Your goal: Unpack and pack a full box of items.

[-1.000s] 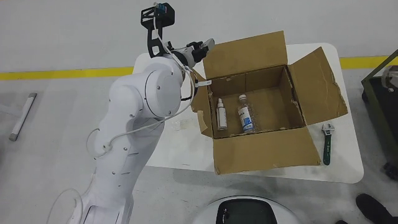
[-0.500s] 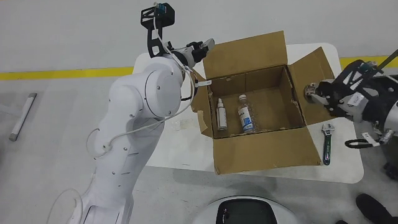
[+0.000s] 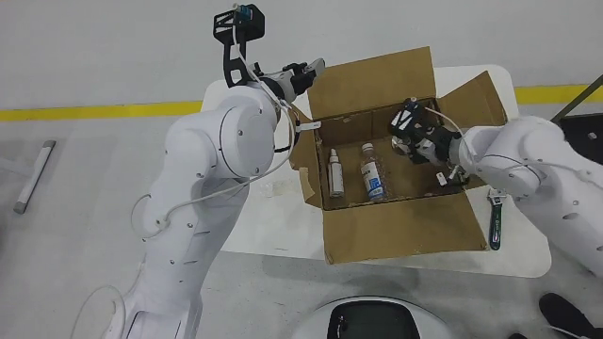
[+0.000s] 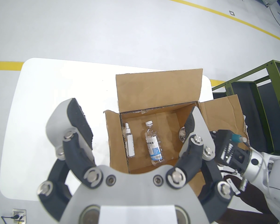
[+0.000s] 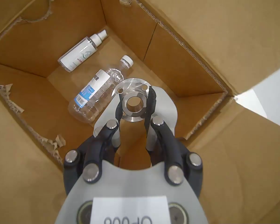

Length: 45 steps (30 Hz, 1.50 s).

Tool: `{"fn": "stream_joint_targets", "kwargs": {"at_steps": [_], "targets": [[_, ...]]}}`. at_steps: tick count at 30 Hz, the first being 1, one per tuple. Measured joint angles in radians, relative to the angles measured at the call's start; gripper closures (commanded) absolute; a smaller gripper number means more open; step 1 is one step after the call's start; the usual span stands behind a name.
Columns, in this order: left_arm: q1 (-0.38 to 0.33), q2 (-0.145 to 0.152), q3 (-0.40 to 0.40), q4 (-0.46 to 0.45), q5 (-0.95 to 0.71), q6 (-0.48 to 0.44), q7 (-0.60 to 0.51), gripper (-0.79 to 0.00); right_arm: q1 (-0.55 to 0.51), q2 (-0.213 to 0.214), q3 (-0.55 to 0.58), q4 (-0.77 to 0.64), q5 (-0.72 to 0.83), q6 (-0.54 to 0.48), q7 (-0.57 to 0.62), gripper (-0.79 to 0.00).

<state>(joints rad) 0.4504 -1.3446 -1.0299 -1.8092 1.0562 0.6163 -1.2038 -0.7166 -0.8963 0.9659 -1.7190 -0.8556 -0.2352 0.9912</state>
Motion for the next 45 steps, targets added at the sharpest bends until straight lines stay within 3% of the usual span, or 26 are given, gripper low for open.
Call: {"fn": "stream_joint_targets", "kwargs": {"at_steps": [5,17,21,28,41,42,45], "targets": [[0.0,0.0,0.0,0.0,0.0,0.0,0.0,-0.785,0.053,-0.025,-0.059,0.046,-0.03,0.069,0.022,0.0],[0.0,0.0,0.0,0.0,0.0,0.0,0.0,-0.785,0.052,-0.024,-0.058,0.045,-0.031,0.069,0.022,0.0],[0.0,0.0,0.0,0.0,0.0,0.0,0.0,-0.785,0.028,-0.028,-0.07,0.051,-0.082,0.117,0.016,0.0],[0.0,0.0,0.0,0.0,0.0,0.0,0.0,-0.785,0.072,-0.075,-0.169,0.111,-0.123,0.226,0.064,0.0],[0.0,0.0,0.0,0.0,0.0,0.0,0.0,-0.785,0.194,-0.178,-0.307,0.397,-0.055,0.207,0.046,0.0],[0.0,0.0,0.0,0.0,0.0,0.0,0.0,-0.785,0.198,-0.183,-0.311,0.409,-0.054,0.206,0.046,-0.058],[0.0,0.0,0.0,0.0,0.0,0.0,0.0,-0.785,0.21,-0.197,-0.323,0.441,-0.053,0.198,0.053,-0.08]]}}
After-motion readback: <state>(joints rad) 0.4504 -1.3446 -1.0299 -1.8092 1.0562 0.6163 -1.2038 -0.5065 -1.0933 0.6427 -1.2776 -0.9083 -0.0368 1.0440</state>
